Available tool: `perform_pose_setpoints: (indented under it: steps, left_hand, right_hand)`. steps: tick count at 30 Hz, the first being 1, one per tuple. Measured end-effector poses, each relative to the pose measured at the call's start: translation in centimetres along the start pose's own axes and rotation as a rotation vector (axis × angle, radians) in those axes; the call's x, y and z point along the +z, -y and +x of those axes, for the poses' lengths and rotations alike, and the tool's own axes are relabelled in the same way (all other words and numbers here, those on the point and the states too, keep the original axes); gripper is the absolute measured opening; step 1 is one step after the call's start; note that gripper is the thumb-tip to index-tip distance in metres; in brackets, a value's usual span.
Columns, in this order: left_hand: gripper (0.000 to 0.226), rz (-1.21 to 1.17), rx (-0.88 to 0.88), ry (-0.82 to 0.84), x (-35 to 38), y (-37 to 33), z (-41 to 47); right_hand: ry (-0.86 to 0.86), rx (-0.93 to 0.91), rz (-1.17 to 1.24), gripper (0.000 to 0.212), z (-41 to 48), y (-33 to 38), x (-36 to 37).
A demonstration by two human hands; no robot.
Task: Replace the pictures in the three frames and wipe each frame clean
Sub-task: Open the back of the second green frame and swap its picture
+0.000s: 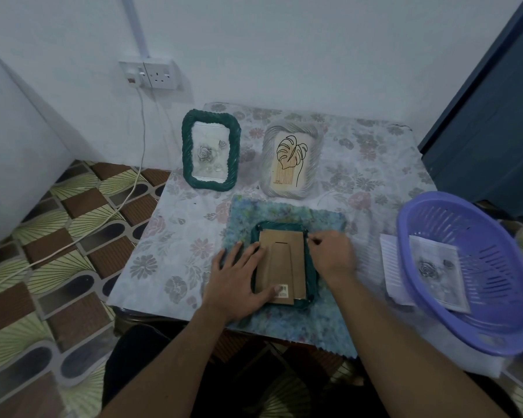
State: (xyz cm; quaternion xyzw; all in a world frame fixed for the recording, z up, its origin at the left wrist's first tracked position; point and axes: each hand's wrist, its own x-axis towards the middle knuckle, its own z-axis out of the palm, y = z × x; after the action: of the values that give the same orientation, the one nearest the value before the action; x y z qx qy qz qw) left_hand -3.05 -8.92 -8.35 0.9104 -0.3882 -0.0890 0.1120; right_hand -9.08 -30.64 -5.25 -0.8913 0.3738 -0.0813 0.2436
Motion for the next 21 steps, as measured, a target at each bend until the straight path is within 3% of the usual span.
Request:
perform_pose_setpoints:
  steps: [10, 21]
  left_hand:
    - [0.093, 0.002, -0.002, 0.003, -0.2, -0.2, 0.0]
    - [0.093, -0.008, 0.003, 0.004, -0.2, -0.1, -0.1]
  right_hand:
    - [-0.102, 0.167, 0.25, 0.017, -0.5, 0.0, 2.0]
    - [-0.061, 0.122, 0.216, 0.023, -0.1, -0.2, 2.4]
